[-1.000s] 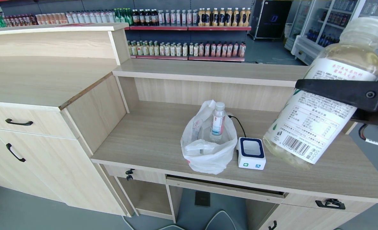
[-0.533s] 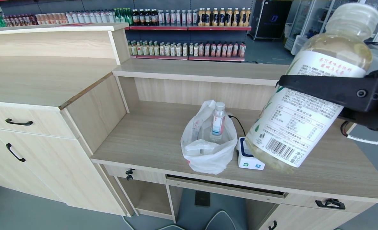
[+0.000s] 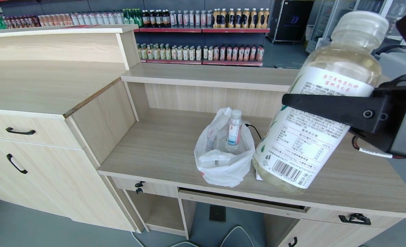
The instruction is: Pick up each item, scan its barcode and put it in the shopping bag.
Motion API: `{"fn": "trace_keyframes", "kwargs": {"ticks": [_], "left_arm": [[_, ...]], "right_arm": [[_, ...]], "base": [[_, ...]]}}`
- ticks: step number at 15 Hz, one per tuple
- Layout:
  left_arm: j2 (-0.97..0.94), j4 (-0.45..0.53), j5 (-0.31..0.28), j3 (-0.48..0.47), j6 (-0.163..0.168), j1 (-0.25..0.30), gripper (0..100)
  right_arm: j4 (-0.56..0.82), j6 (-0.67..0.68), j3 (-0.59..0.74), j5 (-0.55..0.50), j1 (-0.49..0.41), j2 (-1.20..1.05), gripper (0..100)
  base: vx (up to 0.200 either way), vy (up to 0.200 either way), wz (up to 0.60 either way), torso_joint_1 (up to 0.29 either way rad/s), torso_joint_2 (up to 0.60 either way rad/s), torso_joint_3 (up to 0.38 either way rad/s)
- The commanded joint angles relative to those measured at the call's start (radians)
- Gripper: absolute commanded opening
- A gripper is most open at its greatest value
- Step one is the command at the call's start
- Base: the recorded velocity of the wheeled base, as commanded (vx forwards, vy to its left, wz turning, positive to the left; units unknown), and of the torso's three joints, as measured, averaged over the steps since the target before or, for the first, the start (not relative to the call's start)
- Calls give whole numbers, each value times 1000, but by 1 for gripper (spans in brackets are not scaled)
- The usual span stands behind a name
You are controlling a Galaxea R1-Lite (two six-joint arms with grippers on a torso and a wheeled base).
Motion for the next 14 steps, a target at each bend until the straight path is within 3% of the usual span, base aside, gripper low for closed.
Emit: {"fn": "trace_keyframes", "kwargs": {"ticks": [1,14], "left_arm": [[0,0,0,0,0,0,100],[0,0,0,0,0,0,100]], "right_arm": [[-1,-1,-1,0,3,14,0],[-4,-5,28,9,-1,23,0]], "base": [[0,0,0,0,0,0],[0,0,0,0,0,0]]}}
